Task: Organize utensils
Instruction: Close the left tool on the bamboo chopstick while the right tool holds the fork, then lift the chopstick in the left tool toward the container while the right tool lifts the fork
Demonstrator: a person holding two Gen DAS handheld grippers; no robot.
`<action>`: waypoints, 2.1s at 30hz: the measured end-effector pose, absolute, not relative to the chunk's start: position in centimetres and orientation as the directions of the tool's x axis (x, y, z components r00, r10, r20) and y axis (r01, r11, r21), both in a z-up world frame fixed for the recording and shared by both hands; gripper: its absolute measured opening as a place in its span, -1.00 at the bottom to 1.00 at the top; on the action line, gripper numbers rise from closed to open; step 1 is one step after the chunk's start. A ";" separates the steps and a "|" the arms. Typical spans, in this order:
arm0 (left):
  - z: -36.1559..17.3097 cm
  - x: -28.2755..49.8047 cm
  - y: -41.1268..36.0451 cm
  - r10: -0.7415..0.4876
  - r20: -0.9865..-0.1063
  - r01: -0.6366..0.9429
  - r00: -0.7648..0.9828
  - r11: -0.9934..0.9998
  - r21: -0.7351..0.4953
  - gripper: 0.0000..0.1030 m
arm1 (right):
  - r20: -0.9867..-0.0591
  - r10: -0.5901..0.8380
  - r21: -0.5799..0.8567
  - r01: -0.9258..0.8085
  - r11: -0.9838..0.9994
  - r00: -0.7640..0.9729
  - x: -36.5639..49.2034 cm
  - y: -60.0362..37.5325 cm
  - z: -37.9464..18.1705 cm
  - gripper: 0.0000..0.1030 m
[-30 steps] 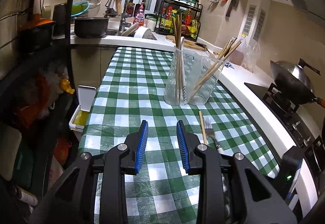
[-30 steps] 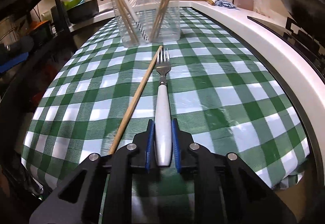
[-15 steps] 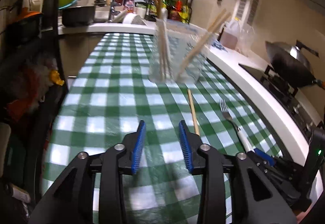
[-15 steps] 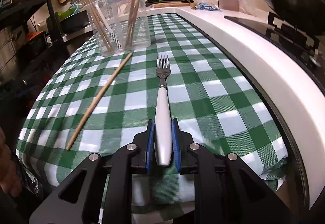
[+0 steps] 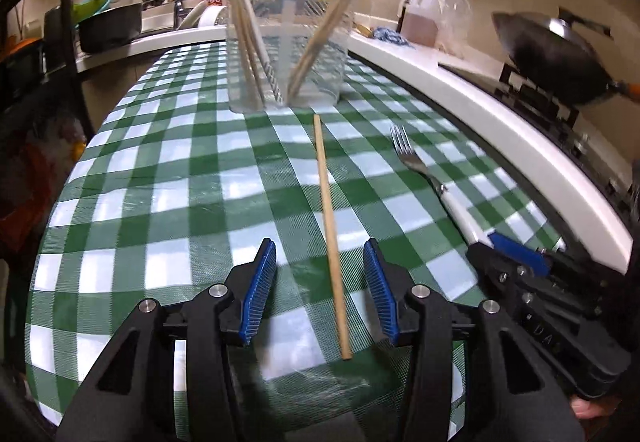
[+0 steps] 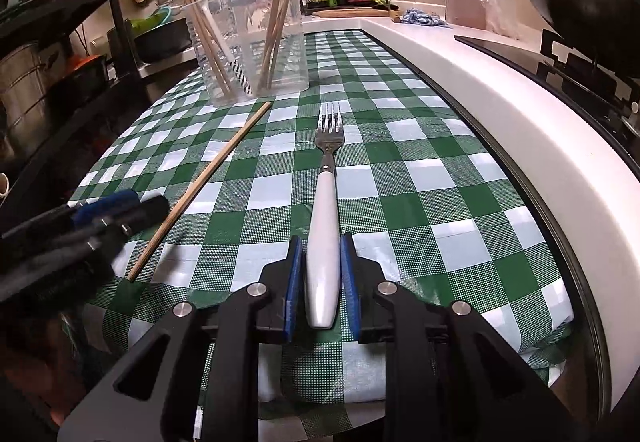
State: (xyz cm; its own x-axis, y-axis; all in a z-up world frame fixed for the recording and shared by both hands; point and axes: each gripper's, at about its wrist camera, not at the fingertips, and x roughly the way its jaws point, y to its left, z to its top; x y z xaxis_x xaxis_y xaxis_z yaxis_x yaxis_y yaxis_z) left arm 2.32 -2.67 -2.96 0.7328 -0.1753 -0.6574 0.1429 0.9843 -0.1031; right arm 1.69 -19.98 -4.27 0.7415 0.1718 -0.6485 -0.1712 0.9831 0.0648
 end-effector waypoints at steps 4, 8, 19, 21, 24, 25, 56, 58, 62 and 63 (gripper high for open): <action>-3.6 2.1 -2.9 -0.142 -0.672 0.128 0.727 0.989 -0.071 -0.16 | -0.649 0.171 0.064 -0.171 0.983 0.741 1.7 -20.0 -4.3 -0.60; -3.4 1.9 -3.0 -0.116 -0.677 0.124 0.727 0.992 -0.037 -0.68 | -0.656 0.160 0.048 -0.171 0.984 0.738 1.9 -19.7 -4.2 -0.64; -2.5 0.7 0.7 -0.054 -0.671 -0.010 0.739 0.996 -0.092 -0.88 | -0.691 0.209 0.036 -0.255 0.966 0.692 3.2 -18.2 -3.9 -0.65; -2.7 0.5 1.5 -0.059 -0.678 -0.031 0.733 0.992 -0.120 -0.88 | -0.694 0.208 0.027 -0.264 0.964 0.689 3.1 -17.7 -3.9 -0.59; -3.5 0.8 2.1 -0.058 -0.692 -0.053 0.720 0.989 -0.137 -0.86 | -0.693 0.210 0.034 -0.259 0.965 0.690 2.9 -17.6 -3.9 -0.56; -3.5 0.8 2.2 -0.062 -0.686 -0.052 0.725 0.988 -0.144 -0.84 | -0.691 0.210 0.035 -0.259 0.965 0.691 2.9 -17.7 -3.9 -0.56; -1.9 -0.9 0.7 0.004 -0.600 -0.042 0.800 0.998 -0.049 -0.88 | -0.651 0.195 0.013 -0.245 0.969 0.734 1.9 -18.3 -2.0 -0.66; -1.3 -1.3 0.7 0.005 -0.586 -0.041 0.810 0.998 -0.049 -0.88 | -0.641 0.190 0.002 -0.246 0.969 0.744 1.5 -18.3 -1.4 -0.66; -0.4 -1.8 0.9 0.006 -0.559 -0.040 0.829 0.998 -0.048 -0.88 | -0.618 0.181 -0.023 -0.248 0.969 0.765 0.6 -18.2 -0.2 -0.67; 0.0 -2.0 0.9 0.006 -0.551 -0.038 0.835 0.998 -0.047 -0.88 | -0.613 0.179 -0.028 -0.248 0.968 0.769 0.4 -18.1 0.1 -0.67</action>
